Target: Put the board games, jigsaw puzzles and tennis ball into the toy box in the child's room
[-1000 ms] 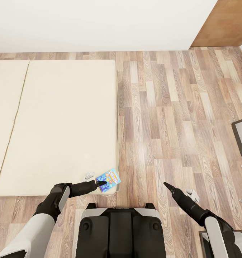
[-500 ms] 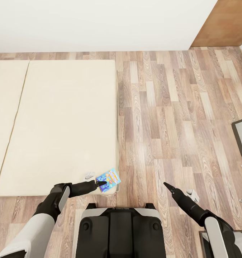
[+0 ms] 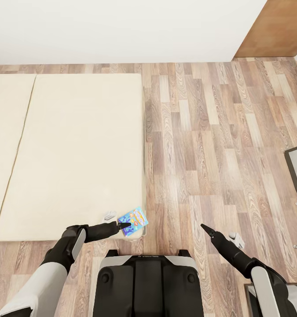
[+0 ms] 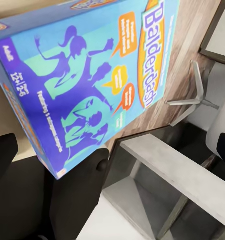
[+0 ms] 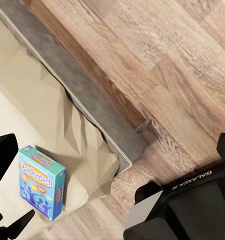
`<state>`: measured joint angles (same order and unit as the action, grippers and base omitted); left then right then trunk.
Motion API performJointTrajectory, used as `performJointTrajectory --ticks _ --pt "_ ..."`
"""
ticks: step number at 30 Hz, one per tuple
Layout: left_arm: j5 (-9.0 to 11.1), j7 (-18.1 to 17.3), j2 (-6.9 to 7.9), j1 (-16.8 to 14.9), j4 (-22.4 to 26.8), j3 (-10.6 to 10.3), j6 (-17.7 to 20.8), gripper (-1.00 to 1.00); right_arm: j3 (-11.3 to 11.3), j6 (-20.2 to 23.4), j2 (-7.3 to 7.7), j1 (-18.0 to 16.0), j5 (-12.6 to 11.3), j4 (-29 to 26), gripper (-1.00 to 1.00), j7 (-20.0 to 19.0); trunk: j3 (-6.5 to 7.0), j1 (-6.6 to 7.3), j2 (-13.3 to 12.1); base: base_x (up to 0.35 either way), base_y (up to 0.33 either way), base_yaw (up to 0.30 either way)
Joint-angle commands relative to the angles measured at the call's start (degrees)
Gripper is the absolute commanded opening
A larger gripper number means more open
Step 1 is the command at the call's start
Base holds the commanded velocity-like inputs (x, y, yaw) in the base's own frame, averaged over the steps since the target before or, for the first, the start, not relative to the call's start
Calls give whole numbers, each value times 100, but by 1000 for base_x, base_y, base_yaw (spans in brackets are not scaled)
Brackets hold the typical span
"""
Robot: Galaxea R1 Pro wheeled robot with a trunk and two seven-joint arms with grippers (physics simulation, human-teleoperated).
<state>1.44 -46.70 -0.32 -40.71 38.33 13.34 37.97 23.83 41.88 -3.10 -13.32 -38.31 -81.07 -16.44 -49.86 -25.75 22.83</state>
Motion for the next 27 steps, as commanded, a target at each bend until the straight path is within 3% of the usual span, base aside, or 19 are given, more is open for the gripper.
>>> performJointTrajectory --ticks 1,27 --pt "14 -15 -3 -3 1 19 47 100 20 40 -6 -4 6 -4 100 -26 -6 -3 9 0 0 0" --pt "14 -103 -15 -6 0 11 48 100 25 46 1 2 -1 -5 100 -30 -6 -3 9 0 0 0"
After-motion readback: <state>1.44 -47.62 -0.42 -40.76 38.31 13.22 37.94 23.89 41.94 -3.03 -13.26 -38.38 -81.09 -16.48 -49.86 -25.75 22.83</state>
